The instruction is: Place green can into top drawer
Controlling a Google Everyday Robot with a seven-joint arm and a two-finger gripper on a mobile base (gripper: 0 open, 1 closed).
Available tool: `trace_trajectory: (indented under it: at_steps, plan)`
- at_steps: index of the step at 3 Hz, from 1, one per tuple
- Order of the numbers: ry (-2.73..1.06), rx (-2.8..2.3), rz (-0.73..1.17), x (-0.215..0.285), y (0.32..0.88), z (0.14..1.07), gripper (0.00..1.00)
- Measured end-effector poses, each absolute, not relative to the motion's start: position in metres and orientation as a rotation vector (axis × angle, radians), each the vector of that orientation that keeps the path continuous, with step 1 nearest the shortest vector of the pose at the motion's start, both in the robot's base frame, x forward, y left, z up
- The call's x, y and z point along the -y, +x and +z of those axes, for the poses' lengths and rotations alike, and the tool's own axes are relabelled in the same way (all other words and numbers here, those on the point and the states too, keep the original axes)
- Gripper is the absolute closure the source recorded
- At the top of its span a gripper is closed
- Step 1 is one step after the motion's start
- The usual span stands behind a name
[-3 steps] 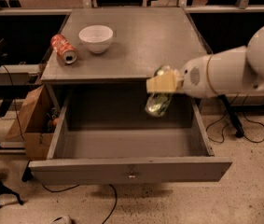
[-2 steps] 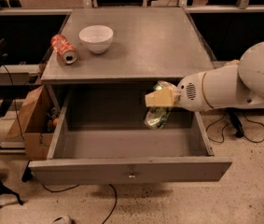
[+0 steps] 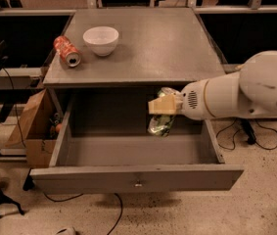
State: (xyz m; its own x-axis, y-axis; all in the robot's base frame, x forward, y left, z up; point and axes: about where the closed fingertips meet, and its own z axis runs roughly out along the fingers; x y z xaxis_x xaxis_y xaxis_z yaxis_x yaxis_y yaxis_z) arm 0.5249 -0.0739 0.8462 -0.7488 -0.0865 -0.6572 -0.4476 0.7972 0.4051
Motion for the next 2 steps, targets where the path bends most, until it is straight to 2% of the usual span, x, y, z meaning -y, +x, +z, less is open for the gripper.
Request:
trace_trajectory:
  at_steps: [1,2]
  plan:
    - [-0.313,-2.397,0.72,0.04,0.533,0.786,1.0]
    - [-0.284,-2.441,0.62,0.027,0.543,0.719,1.0]
